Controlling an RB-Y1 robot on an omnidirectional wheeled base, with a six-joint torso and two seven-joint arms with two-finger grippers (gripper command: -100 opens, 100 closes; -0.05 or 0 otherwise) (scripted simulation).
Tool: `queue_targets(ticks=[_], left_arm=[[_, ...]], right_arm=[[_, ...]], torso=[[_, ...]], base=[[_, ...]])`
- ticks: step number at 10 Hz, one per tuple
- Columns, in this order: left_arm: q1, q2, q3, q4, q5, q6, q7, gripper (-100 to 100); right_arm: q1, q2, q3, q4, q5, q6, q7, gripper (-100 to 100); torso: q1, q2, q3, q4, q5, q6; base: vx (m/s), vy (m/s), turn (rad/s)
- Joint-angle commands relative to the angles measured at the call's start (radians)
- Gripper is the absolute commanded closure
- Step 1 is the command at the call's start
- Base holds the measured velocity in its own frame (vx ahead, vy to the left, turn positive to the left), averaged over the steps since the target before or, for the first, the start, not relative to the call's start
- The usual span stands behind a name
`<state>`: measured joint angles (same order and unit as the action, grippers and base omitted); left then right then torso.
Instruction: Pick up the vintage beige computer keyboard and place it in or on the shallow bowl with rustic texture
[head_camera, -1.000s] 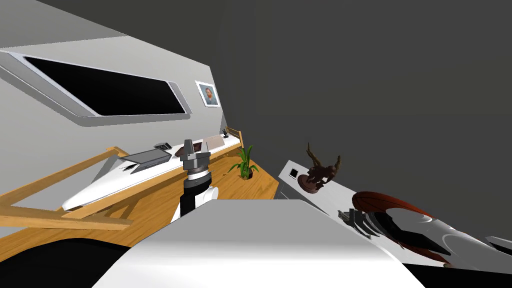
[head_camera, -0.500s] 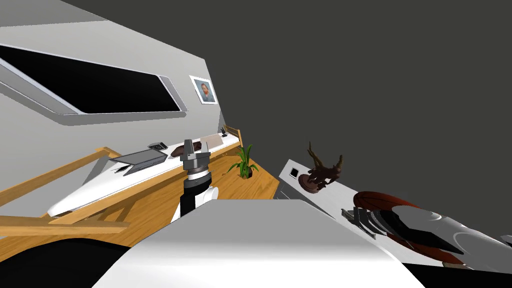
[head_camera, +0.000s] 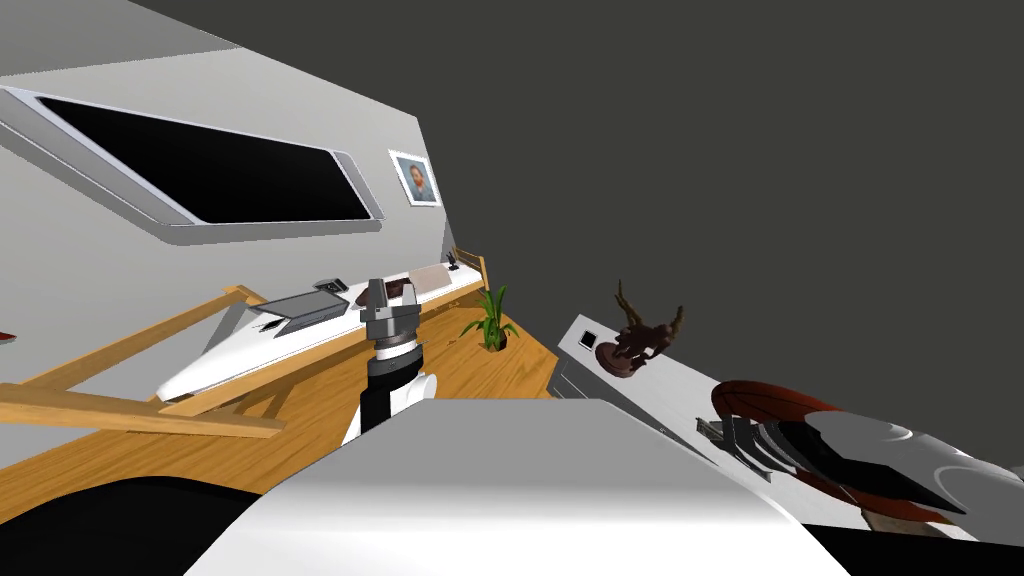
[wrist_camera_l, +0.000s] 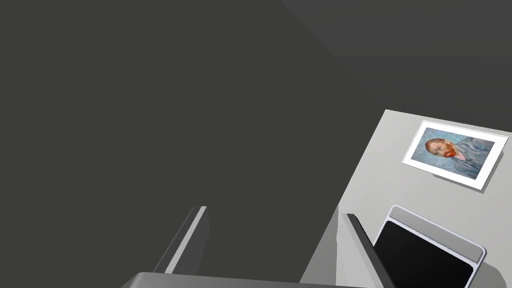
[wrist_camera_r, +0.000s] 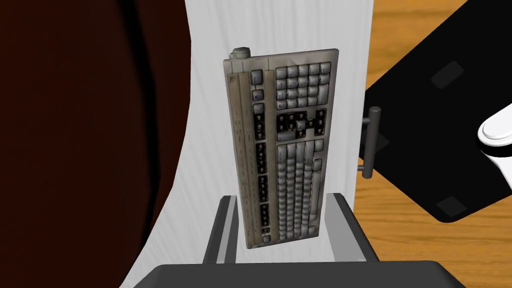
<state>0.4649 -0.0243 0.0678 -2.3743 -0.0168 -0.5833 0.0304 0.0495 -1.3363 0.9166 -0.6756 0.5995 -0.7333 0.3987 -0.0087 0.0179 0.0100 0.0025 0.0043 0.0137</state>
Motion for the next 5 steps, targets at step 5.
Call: queue_targets(ticks=[5], left_arm=[[0.0,0.0,0.0,0.0,0.0,0.0,0.0,0]], right_arm=[[-0.026,-0.042,0.017,0.077,-0.013,-0.037,0.017,100]], torso=[[-0.006,0.007,0.004,0.001,0.003,0.006]], base=[[-0.138,-0.02,0.04]])
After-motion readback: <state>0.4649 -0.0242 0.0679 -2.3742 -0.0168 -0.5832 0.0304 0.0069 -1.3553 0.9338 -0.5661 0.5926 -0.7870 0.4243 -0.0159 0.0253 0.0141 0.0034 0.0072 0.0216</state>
